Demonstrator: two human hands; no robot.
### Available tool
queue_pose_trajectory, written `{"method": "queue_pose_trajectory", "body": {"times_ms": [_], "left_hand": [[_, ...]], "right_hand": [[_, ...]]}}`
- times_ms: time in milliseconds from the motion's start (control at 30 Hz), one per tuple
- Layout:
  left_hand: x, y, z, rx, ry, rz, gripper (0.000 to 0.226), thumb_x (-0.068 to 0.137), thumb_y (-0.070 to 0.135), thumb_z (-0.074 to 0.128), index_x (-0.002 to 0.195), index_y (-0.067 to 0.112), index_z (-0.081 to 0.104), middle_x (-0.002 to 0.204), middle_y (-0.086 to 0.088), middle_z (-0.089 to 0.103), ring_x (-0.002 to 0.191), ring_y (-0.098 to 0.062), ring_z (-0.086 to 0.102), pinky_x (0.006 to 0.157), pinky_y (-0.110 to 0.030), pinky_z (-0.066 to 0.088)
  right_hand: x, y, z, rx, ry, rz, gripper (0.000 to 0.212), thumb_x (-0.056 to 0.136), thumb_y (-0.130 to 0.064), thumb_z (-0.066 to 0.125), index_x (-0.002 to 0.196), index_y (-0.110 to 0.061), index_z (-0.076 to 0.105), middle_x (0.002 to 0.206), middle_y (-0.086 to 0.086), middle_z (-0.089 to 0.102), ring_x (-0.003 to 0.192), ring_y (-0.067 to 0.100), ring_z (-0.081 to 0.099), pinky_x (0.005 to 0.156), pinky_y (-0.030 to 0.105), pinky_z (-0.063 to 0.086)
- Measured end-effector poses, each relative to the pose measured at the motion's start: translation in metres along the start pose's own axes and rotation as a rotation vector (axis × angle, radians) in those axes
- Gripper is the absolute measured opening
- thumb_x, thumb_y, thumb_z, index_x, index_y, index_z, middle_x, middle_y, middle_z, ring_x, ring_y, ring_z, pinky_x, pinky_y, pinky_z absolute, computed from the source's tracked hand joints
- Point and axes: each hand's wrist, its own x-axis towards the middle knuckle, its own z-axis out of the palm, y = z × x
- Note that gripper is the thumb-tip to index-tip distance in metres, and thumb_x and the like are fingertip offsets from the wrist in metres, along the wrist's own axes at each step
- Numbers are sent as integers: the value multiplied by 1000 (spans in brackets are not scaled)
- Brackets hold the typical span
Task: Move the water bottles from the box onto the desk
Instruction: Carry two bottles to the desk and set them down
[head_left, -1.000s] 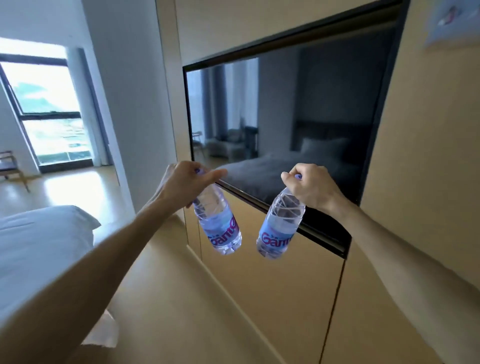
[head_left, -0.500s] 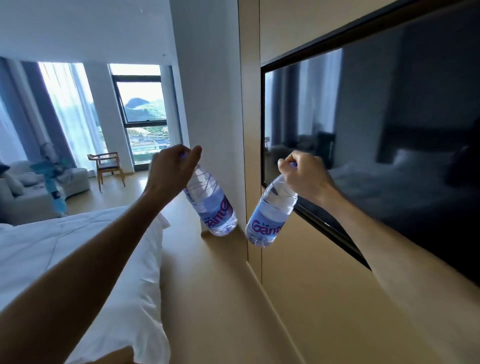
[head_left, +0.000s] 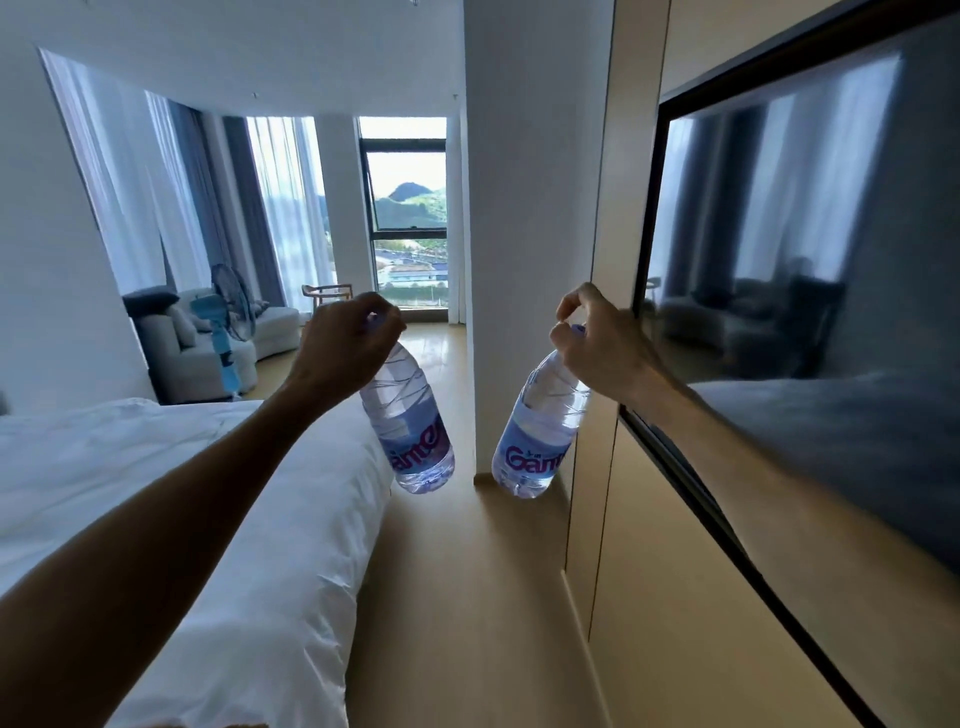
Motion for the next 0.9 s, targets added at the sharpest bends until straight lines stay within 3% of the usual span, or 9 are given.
{"method": "queue_pose_trajectory", "body": {"times_ms": [100, 200, 533, 700, 900], "left_hand": [[25, -21, 19, -6, 25, -12, 50, 82, 49, 43, 96, 10, 71, 86, -9, 73, 69, -21, 66, 70, -39, 57], [53, -50, 42, 5, 49, -37, 33, 90, 33, 52, 96, 8, 71, 85, -11, 72, 65, -19, 60, 69, -37, 55], [165, -169, 104, -72, 110, -68, 37, 84, 37, 48, 93, 11, 72, 86, -7, 73, 72, -20, 65, 73, -39, 56], [218, -233, 137, -102, 131, -94, 36, 85, 36, 47, 94, 10, 71, 86, -7, 72, 72, -22, 67, 71, -43, 57], [279, -308, 178, -40, 146, -104, 37, 85, 35, 47, 95, 8, 70, 86, -9, 71, 70, -22, 65, 72, -42, 57]], "right_hand": [[33, 14, 22, 16, -23, -1, 16, 95, -23, 49, 110, -18, 50, 88, -1, 58, 83, 18, 60, 63, 23, 43], [70, 31, 53, 25, -41, 7, 12, 95, -21, 49, 107, -19, 51, 93, 0, 58, 90, 20, 60, 70, 25, 45], [219, 67, 152, -7, -49, -19, 16, 95, -18, 50, 108, -11, 57, 81, -4, 56, 86, 18, 59, 54, 9, 35], [291, 81, 204, 25, -44, -38, 14, 96, -16, 50, 106, -10, 57, 91, 3, 59, 97, 22, 62, 75, 22, 45], [378, 107, 273, 57, -46, -49, 16, 97, -17, 51, 110, -10, 57, 102, 7, 64, 100, 21, 62, 75, 23, 45]]}}
